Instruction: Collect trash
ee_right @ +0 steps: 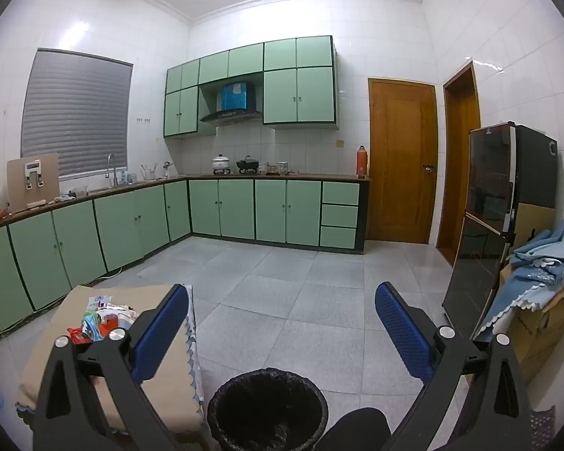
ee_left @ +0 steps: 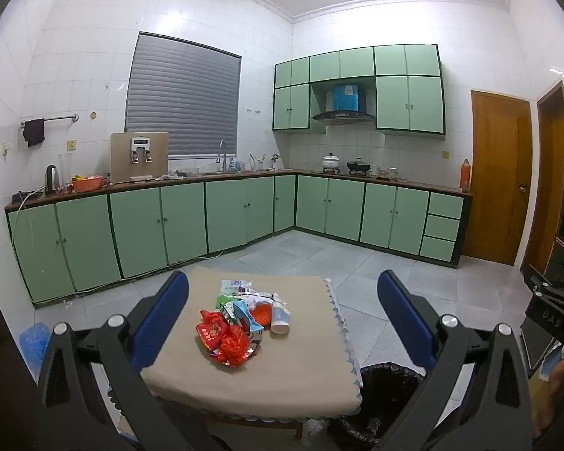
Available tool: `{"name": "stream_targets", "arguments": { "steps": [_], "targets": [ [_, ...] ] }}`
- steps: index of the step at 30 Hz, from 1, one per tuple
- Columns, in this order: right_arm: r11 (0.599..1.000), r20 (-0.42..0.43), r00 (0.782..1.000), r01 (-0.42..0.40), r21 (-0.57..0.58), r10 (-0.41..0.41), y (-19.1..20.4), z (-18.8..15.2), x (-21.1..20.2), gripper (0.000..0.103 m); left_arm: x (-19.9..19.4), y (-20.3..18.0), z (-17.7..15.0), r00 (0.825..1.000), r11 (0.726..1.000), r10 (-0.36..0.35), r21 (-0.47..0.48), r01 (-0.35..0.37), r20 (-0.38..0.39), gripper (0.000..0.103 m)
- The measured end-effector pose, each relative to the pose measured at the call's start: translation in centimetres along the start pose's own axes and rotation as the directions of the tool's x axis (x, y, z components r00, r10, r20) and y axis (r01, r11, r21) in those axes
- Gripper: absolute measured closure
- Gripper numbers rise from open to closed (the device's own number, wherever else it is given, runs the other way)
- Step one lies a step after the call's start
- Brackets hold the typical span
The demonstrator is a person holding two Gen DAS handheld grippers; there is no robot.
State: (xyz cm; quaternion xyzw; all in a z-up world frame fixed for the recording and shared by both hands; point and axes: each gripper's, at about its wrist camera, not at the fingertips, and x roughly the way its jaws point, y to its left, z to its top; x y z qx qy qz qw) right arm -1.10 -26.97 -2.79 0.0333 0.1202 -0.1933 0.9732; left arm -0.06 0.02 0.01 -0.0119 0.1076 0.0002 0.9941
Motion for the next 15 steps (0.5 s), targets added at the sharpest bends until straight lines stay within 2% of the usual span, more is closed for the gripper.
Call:
{"name": "stream_targets", "arguments": {
  "steps": [15],
  "targets": [
    [1.000, -0.006, 1.000, 0.006, -0.007, -0.006, -0.03, 0.03, 0.00, 0.006, 0.02, 0.06, -0.14, 1.000, 1.000, -0.001, -0.003, 0.001, -0.009, 0.006]
  ]
}}
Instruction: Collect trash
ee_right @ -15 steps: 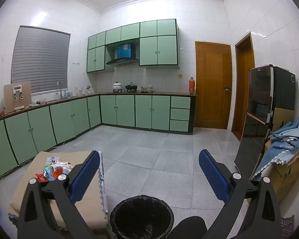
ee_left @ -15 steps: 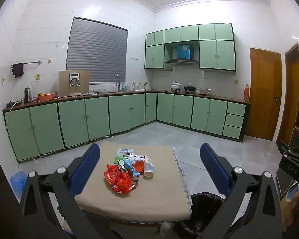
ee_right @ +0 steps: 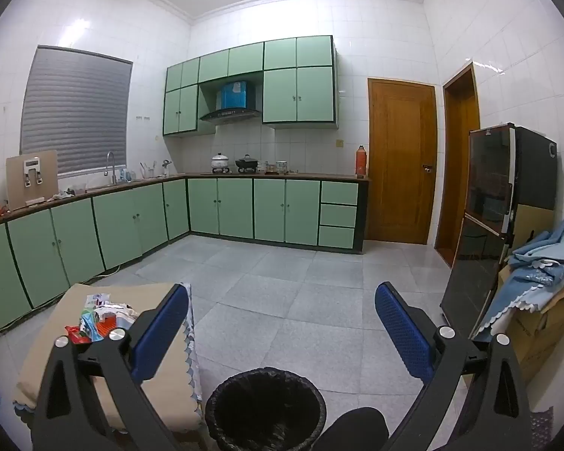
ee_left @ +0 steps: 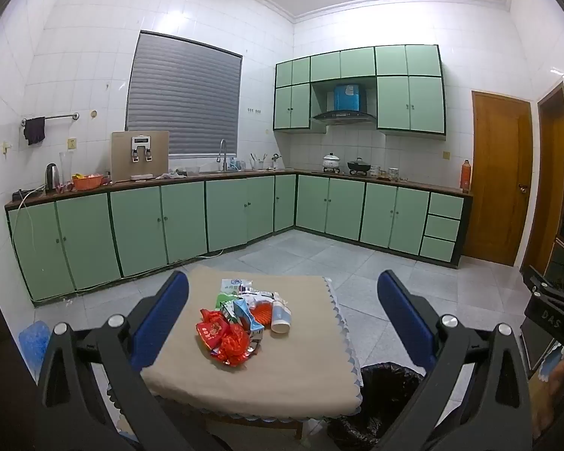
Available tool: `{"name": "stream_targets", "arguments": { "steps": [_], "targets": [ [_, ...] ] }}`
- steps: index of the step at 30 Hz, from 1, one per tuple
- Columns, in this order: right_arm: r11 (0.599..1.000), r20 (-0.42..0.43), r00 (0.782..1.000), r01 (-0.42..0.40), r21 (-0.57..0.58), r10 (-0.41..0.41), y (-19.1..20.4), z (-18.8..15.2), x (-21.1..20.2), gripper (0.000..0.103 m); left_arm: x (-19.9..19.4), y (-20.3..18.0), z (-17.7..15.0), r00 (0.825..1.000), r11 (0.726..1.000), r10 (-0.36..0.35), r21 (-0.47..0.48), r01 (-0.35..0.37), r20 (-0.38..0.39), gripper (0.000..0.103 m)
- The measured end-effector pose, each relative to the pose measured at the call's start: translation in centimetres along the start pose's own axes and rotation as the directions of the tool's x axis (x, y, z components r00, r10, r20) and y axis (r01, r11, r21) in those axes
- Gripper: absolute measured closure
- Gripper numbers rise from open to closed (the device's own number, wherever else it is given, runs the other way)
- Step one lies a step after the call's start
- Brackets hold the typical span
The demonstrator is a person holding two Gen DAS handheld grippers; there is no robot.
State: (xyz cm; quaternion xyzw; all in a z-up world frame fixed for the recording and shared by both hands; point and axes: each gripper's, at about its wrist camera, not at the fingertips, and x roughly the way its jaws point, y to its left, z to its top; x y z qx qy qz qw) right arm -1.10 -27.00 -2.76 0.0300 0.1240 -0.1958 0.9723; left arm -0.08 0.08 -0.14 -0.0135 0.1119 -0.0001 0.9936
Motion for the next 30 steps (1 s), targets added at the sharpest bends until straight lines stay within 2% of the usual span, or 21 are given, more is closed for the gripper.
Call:
{"name": "stream_targets", "arguments": {
  "steps": [30],
  "targets": [
    [1.000, -0.008, 1.000, 0.005, -0.010, -0.005, 0.28, -0.04, 0.13, 0.006, 0.74, 0.33, -0.41, 1.000, 1.000, 0.001, 0.007, 0.000, -0.018, 0.006]
  ]
}}
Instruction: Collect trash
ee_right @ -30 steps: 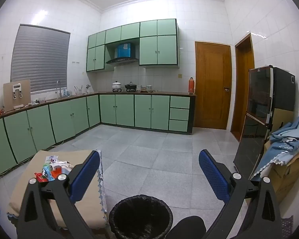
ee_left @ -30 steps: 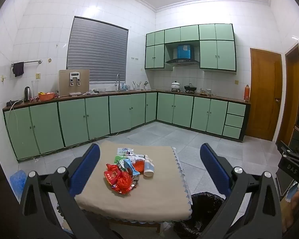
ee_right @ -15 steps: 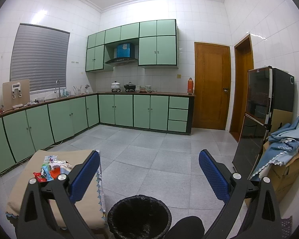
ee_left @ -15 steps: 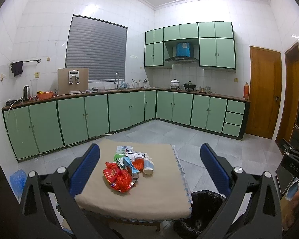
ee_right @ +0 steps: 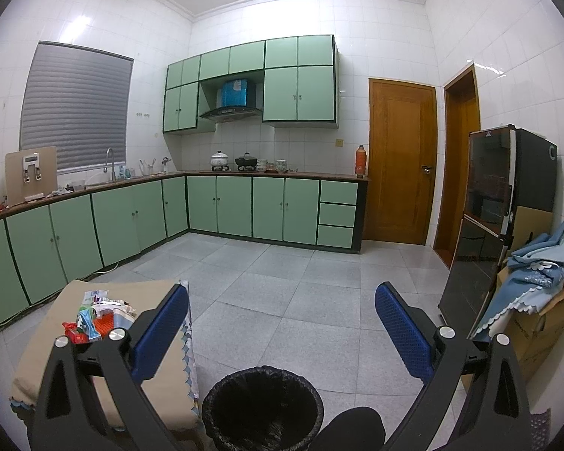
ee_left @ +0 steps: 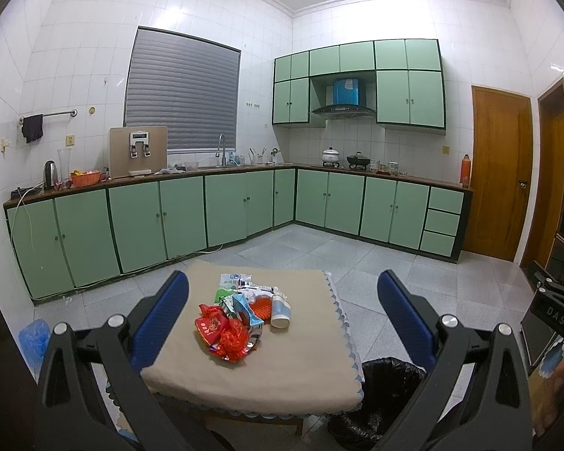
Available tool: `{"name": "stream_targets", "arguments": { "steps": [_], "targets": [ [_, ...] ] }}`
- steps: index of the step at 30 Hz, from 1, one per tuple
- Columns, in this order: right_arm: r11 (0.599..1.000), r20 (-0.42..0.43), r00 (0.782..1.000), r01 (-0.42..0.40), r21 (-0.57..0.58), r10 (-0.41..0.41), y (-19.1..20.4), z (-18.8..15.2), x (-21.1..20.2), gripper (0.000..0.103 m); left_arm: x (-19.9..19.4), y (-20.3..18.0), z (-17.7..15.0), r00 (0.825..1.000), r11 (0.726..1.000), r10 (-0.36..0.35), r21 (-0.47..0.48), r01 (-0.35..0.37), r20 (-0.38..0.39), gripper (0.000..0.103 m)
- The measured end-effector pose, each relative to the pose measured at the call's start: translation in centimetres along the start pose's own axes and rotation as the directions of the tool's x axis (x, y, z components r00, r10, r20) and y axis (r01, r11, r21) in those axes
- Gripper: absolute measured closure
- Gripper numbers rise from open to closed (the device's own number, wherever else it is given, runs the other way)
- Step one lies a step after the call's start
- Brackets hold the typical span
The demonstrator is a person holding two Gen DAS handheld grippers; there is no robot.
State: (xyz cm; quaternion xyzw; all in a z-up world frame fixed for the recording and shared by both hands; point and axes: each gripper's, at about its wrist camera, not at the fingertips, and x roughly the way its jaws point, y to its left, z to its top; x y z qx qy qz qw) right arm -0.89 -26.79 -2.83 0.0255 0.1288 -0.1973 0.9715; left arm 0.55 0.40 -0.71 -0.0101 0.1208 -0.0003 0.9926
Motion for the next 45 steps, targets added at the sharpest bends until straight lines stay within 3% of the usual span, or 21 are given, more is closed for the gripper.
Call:
{"name": "stream_targets", "arguments": {
  "steps": [45],
  "targets": [
    [1.000, -0.003, 1.000, -0.014, -0.020, 0.014, 1.1, 0.0, 0.3, 0.006, 0.5, 0.7, -0.2, 1.000, 1.000, 0.007, -0.002, -0.007, -0.006, 0.006]
  ]
}}
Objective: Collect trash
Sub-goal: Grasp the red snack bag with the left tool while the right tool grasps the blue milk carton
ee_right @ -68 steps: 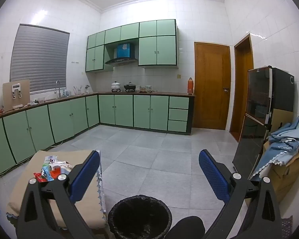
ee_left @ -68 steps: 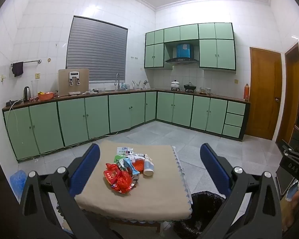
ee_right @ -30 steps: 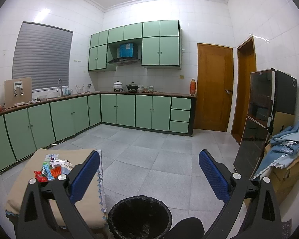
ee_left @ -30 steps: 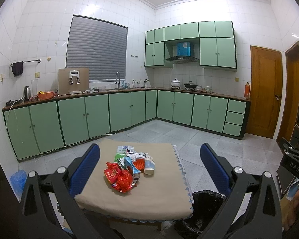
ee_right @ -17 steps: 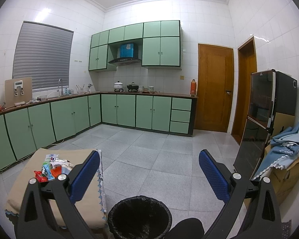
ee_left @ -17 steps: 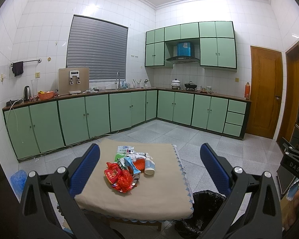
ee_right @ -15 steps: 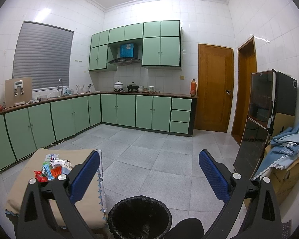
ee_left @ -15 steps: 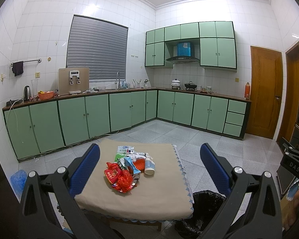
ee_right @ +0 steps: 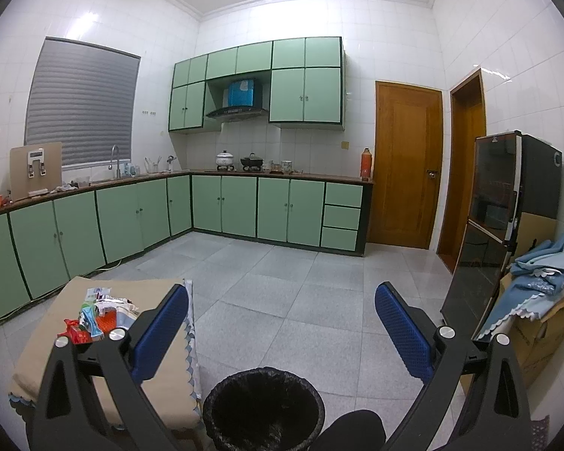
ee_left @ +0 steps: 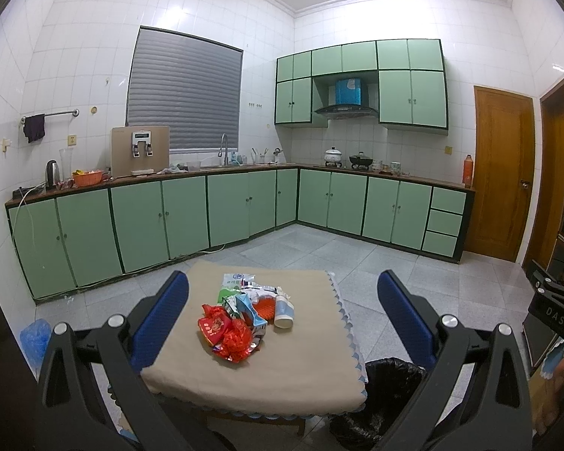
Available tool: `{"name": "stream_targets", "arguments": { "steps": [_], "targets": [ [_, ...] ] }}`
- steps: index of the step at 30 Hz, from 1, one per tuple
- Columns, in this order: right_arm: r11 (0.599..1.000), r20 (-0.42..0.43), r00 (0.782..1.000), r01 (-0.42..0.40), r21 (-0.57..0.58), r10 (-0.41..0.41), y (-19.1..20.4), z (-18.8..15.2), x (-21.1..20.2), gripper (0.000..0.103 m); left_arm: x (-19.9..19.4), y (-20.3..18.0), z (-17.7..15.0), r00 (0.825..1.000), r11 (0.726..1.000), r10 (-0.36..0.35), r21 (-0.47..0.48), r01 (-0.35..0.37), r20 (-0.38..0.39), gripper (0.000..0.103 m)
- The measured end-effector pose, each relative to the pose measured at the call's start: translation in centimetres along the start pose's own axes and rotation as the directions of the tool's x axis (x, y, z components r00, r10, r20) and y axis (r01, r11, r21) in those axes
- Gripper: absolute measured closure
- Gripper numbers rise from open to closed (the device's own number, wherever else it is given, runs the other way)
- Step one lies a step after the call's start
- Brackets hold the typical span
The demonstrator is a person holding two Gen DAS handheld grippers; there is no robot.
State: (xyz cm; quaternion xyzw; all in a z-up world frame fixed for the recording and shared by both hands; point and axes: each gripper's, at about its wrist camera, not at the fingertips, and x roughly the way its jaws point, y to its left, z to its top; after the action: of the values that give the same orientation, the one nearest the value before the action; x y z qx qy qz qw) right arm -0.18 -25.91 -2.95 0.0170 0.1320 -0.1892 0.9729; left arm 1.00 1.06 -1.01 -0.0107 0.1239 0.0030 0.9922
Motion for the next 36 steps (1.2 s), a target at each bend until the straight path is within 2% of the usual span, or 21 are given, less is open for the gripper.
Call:
{"name": "stream_targets", "arguments": {
  "steps": [6, 7, 11, 13, 15, 17, 19, 21, 22, 23, 24, 25, 27, 30, 33, 34, 36],
  "targets": [
    [1.000, -0.010, 1.000, -0.013, -0.013, 0.013, 0.4, -0.3, 1.0, 0.006, 0.4, -0.1, -0.3, 1.000, 1.000, -0.002, 0.018, 0.002, 0.000, 0.006],
    [1.000, -0.008, 1.000, -0.025, -0.019, 0.025, 0.7, -0.3, 1.2, 0.006, 0.8, -0.1, -0.4, 1.000, 0.999, 0.017, 0.037, -0.017, 0.002, 0.006],
    [0.992, 0.007, 0.994, -0.107, -0.061, 0.108, 2.9, -1.1, 2.8, 0.006, 3.1, 1.7, -1.8, 0.997, 0.995, 0.070, 0.070, -0.068, -0.031, 0.006],
    [0.978, -0.032, 0.984, -0.176, -0.115, 0.173, 5.1, -2.0, 4.6, 0.006, 4.1, 3.4, -2.7, 0.994, 0.992, 0.109, 0.063, -0.109, -0.011, 0.006],
    [0.956, -0.074, 0.965, -0.258, -0.137, 0.250, 7.1, -3.0, 6.3, 0.006, 5.0, 5.4, -3.6, 0.988, 0.987, 0.155, 0.033, -0.155, -0.010, 0.006],
    [0.936, -0.110, 0.942, -0.330, -0.125, 0.318, 8.7, -3.7, 7.9, 0.006, 6.9, 7.7, -4.7, 0.981, 0.983, 0.181, -0.001, -0.182, -0.071, 0.006],
    [0.902, -0.136, 0.906, -0.416, -0.114, 0.401, 10.8, -4.8, 9.7, 0.006, 8.6, 9.8, -5.8, 0.972, 0.978, 0.201, -0.033, -0.207, -0.125, 0.006],
    [0.877, -0.178, 0.883, -0.460, -0.137, 0.435, 13.6, -6.0, 11.0, 0.006, 10.3, 11.1, -6.7, 0.964, 0.977, 0.199, -0.044, -0.210, -0.174, 0.006],
    [0.865, -0.207, 0.869, -0.481, -0.144, 0.449, 14.9, -6.4, 11.7, 0.006, 12.3, 11.8, -7.4, 0.948, 0.981, 0.178, -0.029, -0.193, -0.264, 0.006],
    [0.848, -0.265, 0.845, -0.511, -0.144, 0.464, 16.5, -7.0, 13.0, 0.008, 13.9, 12.2, -8.1, 0.923, 0.985, 0.156, -0.016, -0.173, -0.351, 0.006],
    [0.835, -0.302, 0.826, -0.531, -0.140, 0.475, 17.7, -7.5, 13.6, 0.011, 15.2, 12.8, -8.8, 0.900, 0.988, 0.131, -0.019, -0.153, -0.417, 0.006],
    [0.820, -0.363, 0.797, -0.557, -0.130, 0.483, 19.2, -8.2, 14.8, 0.015, 16.6, 13.6, -9.6, 0.882, 0.988, 0.118, -0.036, -0.150, -0.456, 0.006],
    [0.804, -0.445, 0.747, -0.588, -0.095, 0.494, 21.3, -9.3, 17.0, 0.018, 18.1, 14.4, -10.2, 0.873, 0.985, 0.142, -0.024, -0.173, -0.467, 0.006],
    [0.786, -0.490, 0.712, -0.613, -0.081, 0.504, 23.5, -10.4, 19.3, 0.022, 20.0, 14.9, -10.8, 0.877, 0.986, 0.127, -0.035, -0.161, -0.464, 0.006],
    [0.749, -0.539, 0.663, -0.657, -0.086, 0.520, 26.6, -11.4, 21.5, 0.036, 22.8, 15.4, -11.6, 0.868, 0.987, 0.113, -0.043, -0.152, -0.484, 0.006],
    [0.737, -0.557, 0.644, -0.671, -0.081, 0.525, 27.6, -11.7, 22.3, 0.039, 24.0, 15.3, -12.1, 0.859, 0.989, 0.090, -0.055, -0.135, -0.504, 0.006],
    [0.725, -0.573, 0.626, -0.684, -0.077, 0.530, 29.4, -12.2, 23.8, 0.039, 26.1, 15.4, -12.8, 0.840, 0.991, 0.077, -0.054, -0.125, -0.538, 0.006]
  ]
}}
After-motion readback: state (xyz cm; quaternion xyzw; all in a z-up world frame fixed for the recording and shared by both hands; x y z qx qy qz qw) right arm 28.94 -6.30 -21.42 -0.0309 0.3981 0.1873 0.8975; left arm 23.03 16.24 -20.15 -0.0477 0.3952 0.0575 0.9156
